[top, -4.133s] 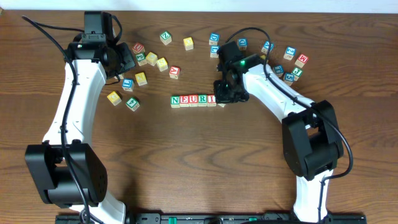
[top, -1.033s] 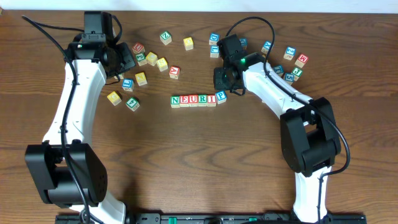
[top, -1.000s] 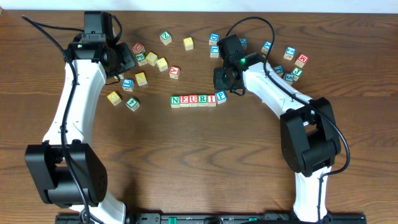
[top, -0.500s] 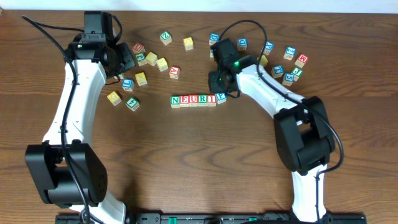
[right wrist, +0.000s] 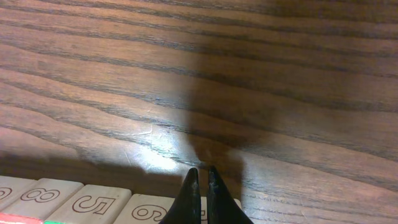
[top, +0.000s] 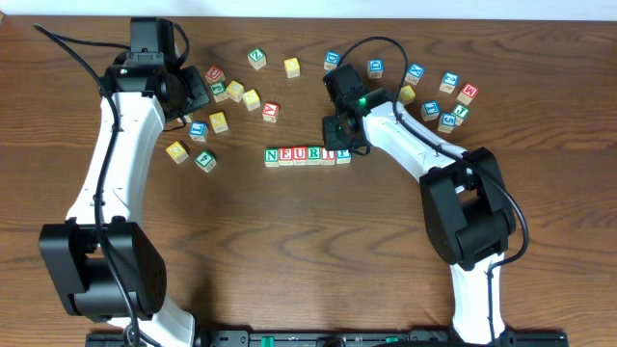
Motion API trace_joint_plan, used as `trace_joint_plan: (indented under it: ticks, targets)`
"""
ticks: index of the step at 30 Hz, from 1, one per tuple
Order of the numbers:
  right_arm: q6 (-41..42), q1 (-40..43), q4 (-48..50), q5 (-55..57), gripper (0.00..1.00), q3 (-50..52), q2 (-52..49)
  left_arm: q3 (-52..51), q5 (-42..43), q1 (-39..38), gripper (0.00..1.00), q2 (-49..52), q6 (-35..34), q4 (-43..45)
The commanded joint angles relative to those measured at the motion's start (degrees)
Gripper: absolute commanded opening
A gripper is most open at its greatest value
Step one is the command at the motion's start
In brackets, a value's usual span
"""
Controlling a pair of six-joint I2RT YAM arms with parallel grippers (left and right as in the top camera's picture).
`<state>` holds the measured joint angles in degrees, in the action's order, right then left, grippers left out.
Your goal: Spell out NEURIPS
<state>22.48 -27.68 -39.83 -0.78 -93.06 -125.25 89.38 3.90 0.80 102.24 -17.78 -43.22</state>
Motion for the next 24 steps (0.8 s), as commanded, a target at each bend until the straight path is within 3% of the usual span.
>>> trace_joint_plan:
  ticks: [1, 24]
  targets:
    - [-0.66, -0.50, -0.07, 0.87, 0.01, -0.52, -0.46, -0.46, -0.94, 0.07, 0.09, 0.52, 0.09, 0.02]
    - [-0.22, 2.27, -4.24, 0.42, 0.04, -0.26, 3.04, -0.46, -0.94, 0.07, 0.08, 0.52, 0.09, 0.02]
